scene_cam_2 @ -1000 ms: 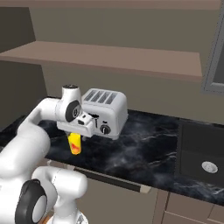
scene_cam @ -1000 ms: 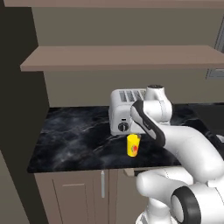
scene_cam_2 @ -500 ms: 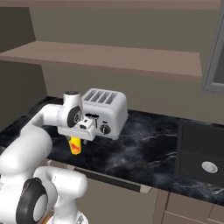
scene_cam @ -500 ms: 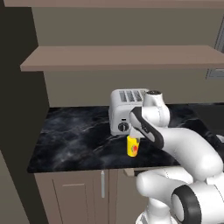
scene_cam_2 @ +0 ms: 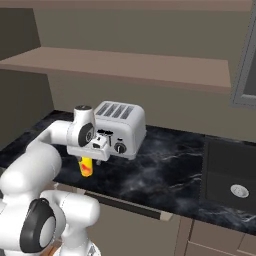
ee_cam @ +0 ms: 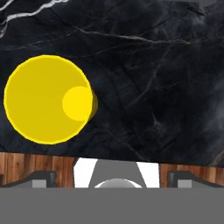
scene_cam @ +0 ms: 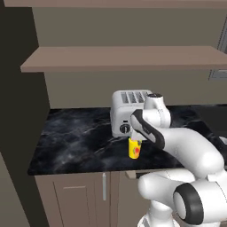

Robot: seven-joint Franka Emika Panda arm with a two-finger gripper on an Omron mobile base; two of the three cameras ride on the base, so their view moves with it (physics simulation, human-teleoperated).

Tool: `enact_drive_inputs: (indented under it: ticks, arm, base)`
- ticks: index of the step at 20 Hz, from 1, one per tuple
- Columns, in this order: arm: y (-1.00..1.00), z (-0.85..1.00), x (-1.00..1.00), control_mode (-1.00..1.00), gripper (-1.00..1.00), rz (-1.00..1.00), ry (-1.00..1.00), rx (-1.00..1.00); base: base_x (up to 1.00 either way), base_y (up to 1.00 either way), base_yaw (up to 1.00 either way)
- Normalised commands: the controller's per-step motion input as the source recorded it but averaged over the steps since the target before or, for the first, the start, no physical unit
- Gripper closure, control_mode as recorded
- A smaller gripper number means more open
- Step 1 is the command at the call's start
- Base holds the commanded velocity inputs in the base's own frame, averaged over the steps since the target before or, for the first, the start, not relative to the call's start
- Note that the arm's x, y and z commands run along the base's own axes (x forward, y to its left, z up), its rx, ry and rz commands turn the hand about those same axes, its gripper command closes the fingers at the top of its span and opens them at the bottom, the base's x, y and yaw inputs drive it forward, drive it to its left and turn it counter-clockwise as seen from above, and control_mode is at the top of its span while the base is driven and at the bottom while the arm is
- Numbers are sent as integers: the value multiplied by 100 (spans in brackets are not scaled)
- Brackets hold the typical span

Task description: Place the pitcher and cup on the dining counter for serving.

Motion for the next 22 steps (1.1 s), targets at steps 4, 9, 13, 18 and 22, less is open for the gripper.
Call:
enact_drive_inputs:
  ticks: [4,9,13,18,22]
  arm:
    - [0,23,0,-100,-100,0,-6,1]
    - [0,28,0,-100,-100,0,-7,0]
    - [0,1,13,-100,-100,0,0,0]
    - [0,-6,20,-100,-100,0,0,0]
    - [0,-22,16,-100,-100,0,0,0]
  base:
    - [0,0,0]
    - [0,0,0]
    - [0,0,0]
    - [0,0,0]
    - [0,0,0]
